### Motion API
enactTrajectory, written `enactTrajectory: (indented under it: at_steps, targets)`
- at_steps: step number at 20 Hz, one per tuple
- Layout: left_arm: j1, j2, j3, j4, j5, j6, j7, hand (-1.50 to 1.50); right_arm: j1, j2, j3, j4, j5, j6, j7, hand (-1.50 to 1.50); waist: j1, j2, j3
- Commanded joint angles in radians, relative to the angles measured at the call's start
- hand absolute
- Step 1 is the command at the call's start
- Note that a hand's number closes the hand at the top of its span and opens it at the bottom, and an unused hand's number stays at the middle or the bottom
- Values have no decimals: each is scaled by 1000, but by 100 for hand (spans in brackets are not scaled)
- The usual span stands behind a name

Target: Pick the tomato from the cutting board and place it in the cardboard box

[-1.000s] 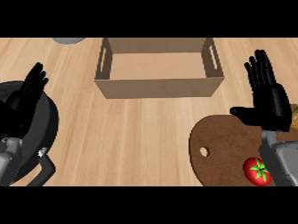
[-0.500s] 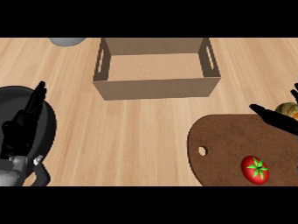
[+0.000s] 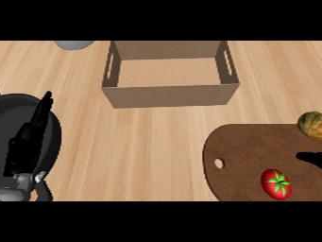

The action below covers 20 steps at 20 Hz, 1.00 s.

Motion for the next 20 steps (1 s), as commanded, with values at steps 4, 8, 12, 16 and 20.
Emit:
enactTrajectory:
  at_steps: [4, 8, 12, 16, 20]
  targets:
    - [33, -19, -17, 10, -11, 6, 32, 0, 15, -253, 69, -104, -132, 378, 243, -150, 12, 6, -6]
    - [83, -29, -35, -32, -16, 0, 17, 0, -10, -318, 75, -169, -256, 510, 389, -150, 27, 4, -4]
    - [54, -23, -12, 26, -21, -22, 2, 0, -98, -269, 129, -248, -331, 506, 581, -150, 25, 9, -3]
    - [56, -16, -10, -50, -30, -30, 82, 0, -119, -223, 175, -281, -288, 471, 698, -150, 24, 7, -2]
    - [79, -29, 34, -12, -9, -52, 9, 0, -118, -184, 188, -235, -224, 467, 681, -150, 19, 8, -2]
